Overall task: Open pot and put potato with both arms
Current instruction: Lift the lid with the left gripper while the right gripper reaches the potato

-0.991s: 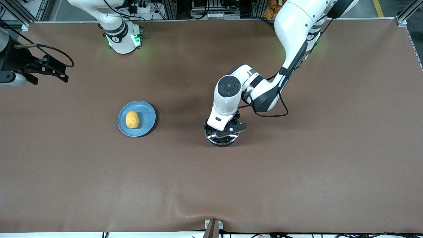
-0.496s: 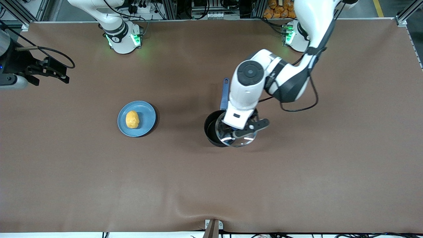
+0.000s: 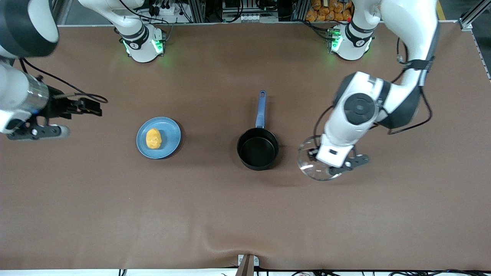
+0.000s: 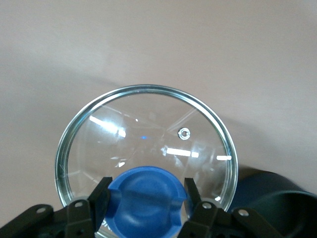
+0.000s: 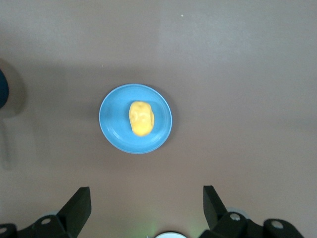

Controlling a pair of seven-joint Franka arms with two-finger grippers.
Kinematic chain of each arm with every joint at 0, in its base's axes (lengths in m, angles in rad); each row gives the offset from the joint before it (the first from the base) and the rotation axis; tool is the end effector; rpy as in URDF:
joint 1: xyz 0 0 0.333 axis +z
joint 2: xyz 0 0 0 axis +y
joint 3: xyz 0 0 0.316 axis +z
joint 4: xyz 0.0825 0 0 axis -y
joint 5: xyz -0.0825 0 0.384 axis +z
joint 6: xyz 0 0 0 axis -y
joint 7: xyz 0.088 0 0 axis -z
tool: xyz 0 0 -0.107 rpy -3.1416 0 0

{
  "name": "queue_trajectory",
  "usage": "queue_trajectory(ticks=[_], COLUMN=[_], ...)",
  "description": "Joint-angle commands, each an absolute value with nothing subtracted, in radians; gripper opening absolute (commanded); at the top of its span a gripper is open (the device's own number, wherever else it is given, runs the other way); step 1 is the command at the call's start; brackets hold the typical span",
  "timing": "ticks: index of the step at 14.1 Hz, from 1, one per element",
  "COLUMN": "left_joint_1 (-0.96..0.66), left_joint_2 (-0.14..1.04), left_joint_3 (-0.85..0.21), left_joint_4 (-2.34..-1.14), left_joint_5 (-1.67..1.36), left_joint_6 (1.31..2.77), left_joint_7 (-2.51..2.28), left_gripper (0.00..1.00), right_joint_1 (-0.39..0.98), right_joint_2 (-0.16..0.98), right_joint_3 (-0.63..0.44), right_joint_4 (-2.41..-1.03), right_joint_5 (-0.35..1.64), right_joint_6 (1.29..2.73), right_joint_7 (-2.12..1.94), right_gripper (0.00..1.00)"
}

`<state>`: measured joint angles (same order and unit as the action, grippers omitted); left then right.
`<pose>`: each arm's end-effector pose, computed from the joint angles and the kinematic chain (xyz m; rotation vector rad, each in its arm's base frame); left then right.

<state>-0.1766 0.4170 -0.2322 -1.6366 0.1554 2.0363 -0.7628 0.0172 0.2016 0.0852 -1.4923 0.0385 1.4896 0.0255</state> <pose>0.6228 -0.2414 0.3810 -3.0658 -0.4677 -0.0331 0.5965 0.0611 0.5387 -3.0803 -0.1173 0.3197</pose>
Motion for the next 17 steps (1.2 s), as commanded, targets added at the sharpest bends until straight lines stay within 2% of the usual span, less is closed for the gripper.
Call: queue_trajectory(ticks=[1,5,9,12,17], left_joint_1=[-0.101,-0.058,-0.058,-0.06,-0.057], left_joint_2=[0.36,0.438,0.544,0.595,0.606], left_joint_3=[-0.265,-0.264,-0.261,-0.255,-0.255], left_joint_4=[-1.745,-1.773,-1.773,-1.775,-1.804], left_joint_5=[0.15,0.15,0.166,0.182,0.233], left_joint_6=[2.077,2.195,2.29,2.339,2.339], left_joint_7=[-0.686,-0.667,-0.664,-0.664,-0.663], left_gripper=[0.5,0.5,0.5,0.5,0.5], right_joint_1=[0.011,0.021,0.063,0.072,0.1], right_joint_2=[0.202,0.204,0.213,0.276,0.296], right_joint_3=[0.086,0.087,0.087,0.087,0.087], right_joint_4=[-1.635,-1.799,-1.982,-2.002,-2.121], right_joint_5=[0.044,0.048,0.052,0.052,0.052], right_joint_6=[1.638,1.828,2.078,2.132,2.293], right_joint_7=[0.021,0.023,0.025,0.026,0.063], right_gripper=[1.0,1.0,1.0,1.0,1.0])
